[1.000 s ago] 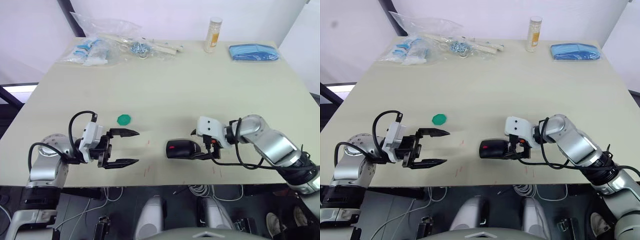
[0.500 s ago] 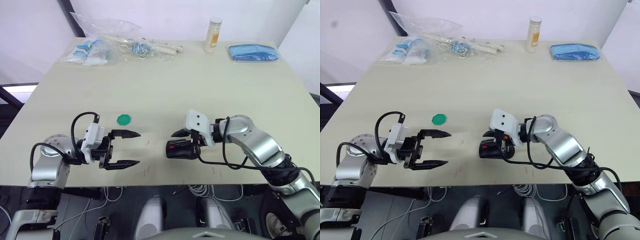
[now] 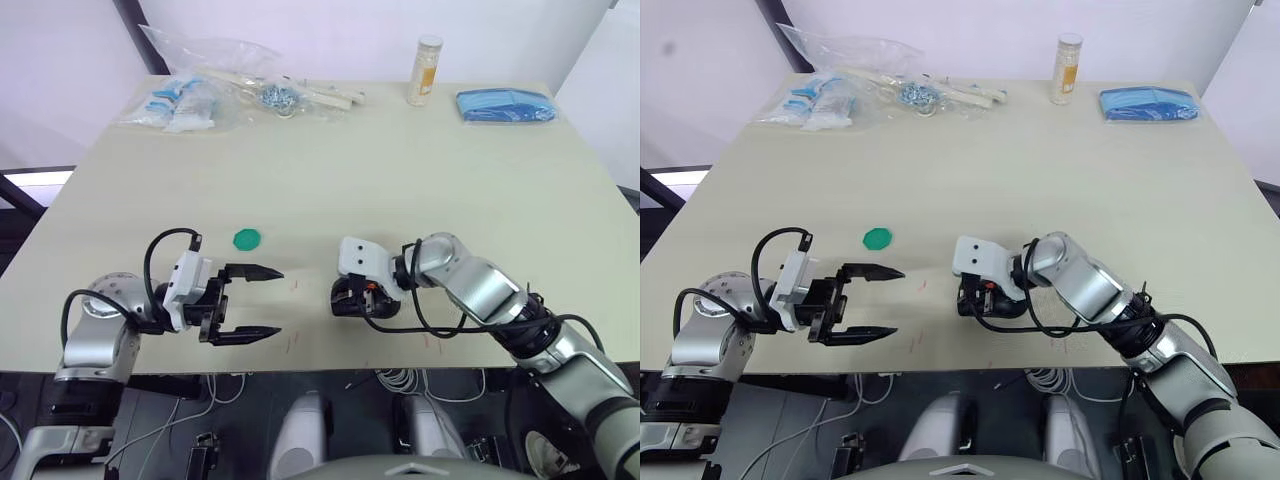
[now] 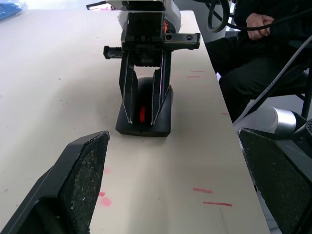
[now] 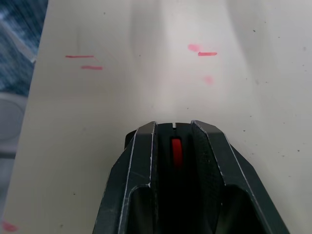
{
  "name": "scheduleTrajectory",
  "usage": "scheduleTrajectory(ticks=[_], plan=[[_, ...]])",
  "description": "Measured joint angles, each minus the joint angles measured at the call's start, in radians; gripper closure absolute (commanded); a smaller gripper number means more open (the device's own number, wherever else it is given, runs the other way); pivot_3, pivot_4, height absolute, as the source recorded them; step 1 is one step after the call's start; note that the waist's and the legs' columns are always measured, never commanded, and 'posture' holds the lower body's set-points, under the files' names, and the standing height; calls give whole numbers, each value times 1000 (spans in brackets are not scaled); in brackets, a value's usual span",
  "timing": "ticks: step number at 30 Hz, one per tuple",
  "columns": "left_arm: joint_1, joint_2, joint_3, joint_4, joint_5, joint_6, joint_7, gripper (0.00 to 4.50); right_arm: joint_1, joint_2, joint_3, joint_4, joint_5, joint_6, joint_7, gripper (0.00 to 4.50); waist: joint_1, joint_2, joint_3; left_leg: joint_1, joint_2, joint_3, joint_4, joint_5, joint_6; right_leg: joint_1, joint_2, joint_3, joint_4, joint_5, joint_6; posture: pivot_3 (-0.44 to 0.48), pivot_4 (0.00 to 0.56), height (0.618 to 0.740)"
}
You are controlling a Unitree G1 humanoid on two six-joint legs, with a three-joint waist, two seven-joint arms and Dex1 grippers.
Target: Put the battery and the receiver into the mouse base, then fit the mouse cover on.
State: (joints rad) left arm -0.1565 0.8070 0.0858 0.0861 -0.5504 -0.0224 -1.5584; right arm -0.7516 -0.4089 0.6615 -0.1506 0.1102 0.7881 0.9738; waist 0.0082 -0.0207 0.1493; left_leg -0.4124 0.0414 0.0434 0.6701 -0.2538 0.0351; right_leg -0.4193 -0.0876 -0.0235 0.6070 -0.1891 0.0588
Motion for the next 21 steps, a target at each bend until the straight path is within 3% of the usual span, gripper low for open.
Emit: scheduleTrajectory(ticks=[6,10,16,21], plan=[[11,0,0,-10,0,6,5,0,-5,-12,14,-30,-13,37,-7,3369,5,-1,-2,-1,0,-1,0,0,0,0,0,-1,0,0,0,0,150,740],[15,0,1,-21,0,8,6,0,69,17,-61,-24,17,-14,-35,3369,5,-1,-2,-1,0,-2,0,0,0,0,0,-2,0,0,0,0,150,740],[11,-1,1,-27,0,13,9,0,254,38,-325,-29,163,-225,-25,3369,3,-3,-3,-1,0,-2,-1,0,-1,1,0,-2,0,0,0,0,150,740],[-1,-2,0,-24,4,15,11,0,369,25,-424,-8,215,-388,16,3369,5,-2,-2,-1,0,-3,-1,1,-1,2,0,-3,0,-1,2,0,150,740]])
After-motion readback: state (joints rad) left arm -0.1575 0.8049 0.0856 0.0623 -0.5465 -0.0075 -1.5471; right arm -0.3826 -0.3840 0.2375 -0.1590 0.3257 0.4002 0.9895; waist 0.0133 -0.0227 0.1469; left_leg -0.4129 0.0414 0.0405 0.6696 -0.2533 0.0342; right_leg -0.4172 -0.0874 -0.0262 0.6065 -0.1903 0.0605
